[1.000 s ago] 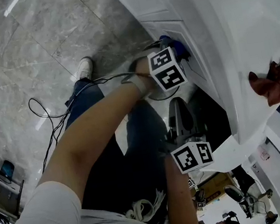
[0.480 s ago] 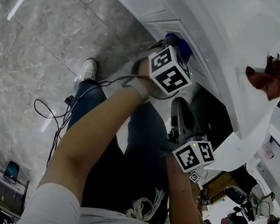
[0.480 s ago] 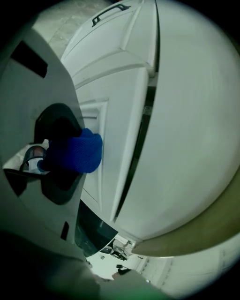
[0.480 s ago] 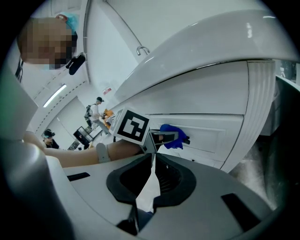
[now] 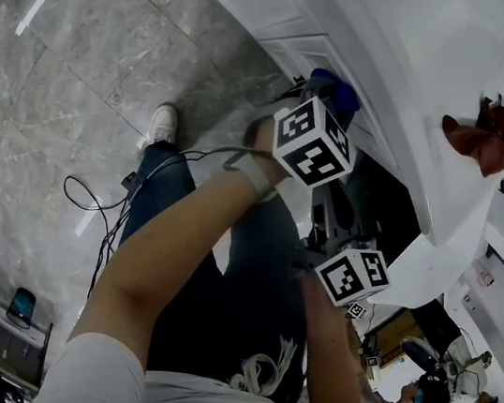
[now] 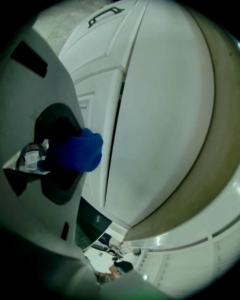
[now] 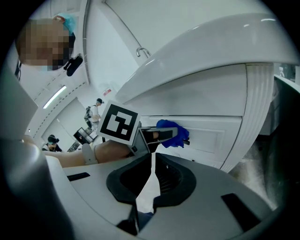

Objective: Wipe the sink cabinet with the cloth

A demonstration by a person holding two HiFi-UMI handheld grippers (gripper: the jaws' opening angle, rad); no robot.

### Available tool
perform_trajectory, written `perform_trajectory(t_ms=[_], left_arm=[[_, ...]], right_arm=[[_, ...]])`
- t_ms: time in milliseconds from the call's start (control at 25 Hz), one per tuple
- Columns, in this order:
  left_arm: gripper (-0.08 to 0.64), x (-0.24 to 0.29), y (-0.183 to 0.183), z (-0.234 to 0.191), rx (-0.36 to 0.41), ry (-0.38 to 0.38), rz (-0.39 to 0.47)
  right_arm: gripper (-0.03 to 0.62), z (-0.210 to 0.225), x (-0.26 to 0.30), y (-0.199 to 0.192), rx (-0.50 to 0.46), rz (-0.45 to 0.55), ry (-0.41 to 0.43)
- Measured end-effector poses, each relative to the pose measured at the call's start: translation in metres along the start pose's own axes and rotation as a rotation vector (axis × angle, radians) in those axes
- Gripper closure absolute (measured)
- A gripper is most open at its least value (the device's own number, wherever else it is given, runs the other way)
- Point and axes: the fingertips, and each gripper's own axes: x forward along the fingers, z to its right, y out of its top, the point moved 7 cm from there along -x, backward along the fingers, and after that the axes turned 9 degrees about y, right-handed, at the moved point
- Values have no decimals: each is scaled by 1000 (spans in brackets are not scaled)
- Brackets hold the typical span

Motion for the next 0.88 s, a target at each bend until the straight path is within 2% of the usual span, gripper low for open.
perform_trajectory(t_ms=[240,400,680,880], left_arm=[[439,11,-5,4,-11,47,-43],[439,30,-12,3,16,68,-88],[437,40,-17,6,-5,103,-79],[439,37,-17,8,-23,133,-89]], right_arm=[[555,7,-9,7,-12,-7,4],[555,22,-13,4,-8,-5,-3],[555,46,-14,5,-2,3,3],[555,46,-14,11,-15,-12,27]])
